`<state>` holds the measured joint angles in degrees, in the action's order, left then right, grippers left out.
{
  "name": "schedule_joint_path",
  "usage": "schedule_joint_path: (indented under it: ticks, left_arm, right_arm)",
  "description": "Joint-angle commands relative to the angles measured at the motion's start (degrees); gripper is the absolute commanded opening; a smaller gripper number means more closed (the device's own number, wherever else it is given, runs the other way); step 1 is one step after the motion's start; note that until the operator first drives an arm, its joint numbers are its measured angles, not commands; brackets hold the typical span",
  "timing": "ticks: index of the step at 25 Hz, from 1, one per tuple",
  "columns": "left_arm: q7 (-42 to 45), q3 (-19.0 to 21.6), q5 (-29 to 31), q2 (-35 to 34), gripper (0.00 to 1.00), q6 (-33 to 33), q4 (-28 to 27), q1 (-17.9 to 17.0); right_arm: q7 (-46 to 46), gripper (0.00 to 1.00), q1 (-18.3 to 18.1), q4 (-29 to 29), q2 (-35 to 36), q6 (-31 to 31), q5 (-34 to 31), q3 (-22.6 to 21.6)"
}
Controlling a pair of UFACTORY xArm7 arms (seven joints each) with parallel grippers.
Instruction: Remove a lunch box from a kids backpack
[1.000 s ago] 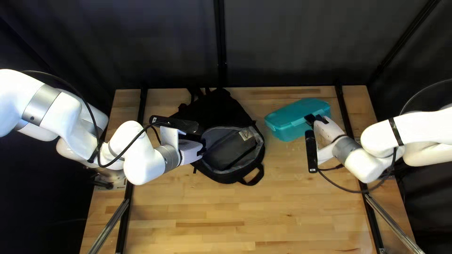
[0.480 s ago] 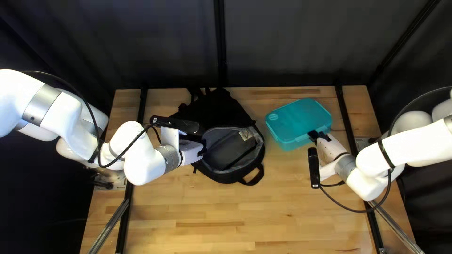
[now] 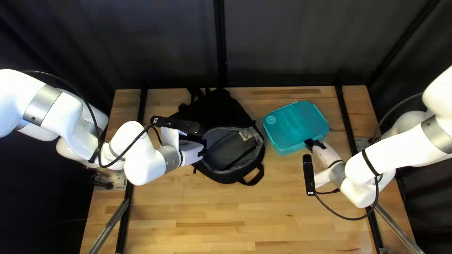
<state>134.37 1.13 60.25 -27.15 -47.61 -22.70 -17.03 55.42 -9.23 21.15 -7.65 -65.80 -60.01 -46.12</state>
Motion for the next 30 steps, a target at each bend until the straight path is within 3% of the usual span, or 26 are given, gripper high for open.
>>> schedule_joint_path:
  ticks: [1,5,7,9,13,17,21,26,30]
  left_arm:
    - [-0.05,-0.10,0.12,0.04,0.00,0.13,-0.10,0.08]
    - [-0.25,-0.24,0.17,-0.10,0.00,0.24,-0.06,0.12]
    - [-0.17,-0.29,0.25,-0.15,0.00,0.36,0.06,0.17]
    - [-0.03,-0.33,0.37,-0.13,0.00,0.51,0.15,0.22]
    - [-0.48,-0.59,0.26,-0.46,0.00,0.69,0.21,0.23]
    - [-1.78,-0.86,-0.30,-0.69,0.00,0.52,-0.23,0.07]
    - [-2.24,-0.97,-0.42,-0.59,0.00,0.57,-0.41,0.02]
    - [-2.94,-1.34,-0.51,-0.66,0.00,0.97,-0.48,0.01]
    - [-3.16,-1.59,-0.35,-0.54,0.00,1.36,-0.53,0.09]
  right_arm:
    - [1.68,0.00,-0.02,0.01,1.29,0.01,-0.51,-0.32]
    - [3.68,0.02,0.09,-0.41,2.36,0.58,-0.88,-0.63]
    - [4.27,0.80,0.02,-0.82,2.38,1.44,-0.95,-0.51]
    - [4.16,1.00,0.11,-1.26,1.60,2.50,-0.43,-0.33]
    - [-0.76,1.00,1.21,-1.21,-2.65,3.49,3.76,0.46]
    - [-13.34,1.00,6.77,-2.80,-15.31,3.07,12.72,4.70]
    - [-24.89,1.00,10.85,-3.05,-25.66,-0.05,16.87,10.26]
    - [-34.55,1.00,11.15,-1.38,-31.89,-3.18,17.17,15.50]
    - [-42.79,1.00,9.42,1.07,-35.60,-4.50,15.67,21.64]
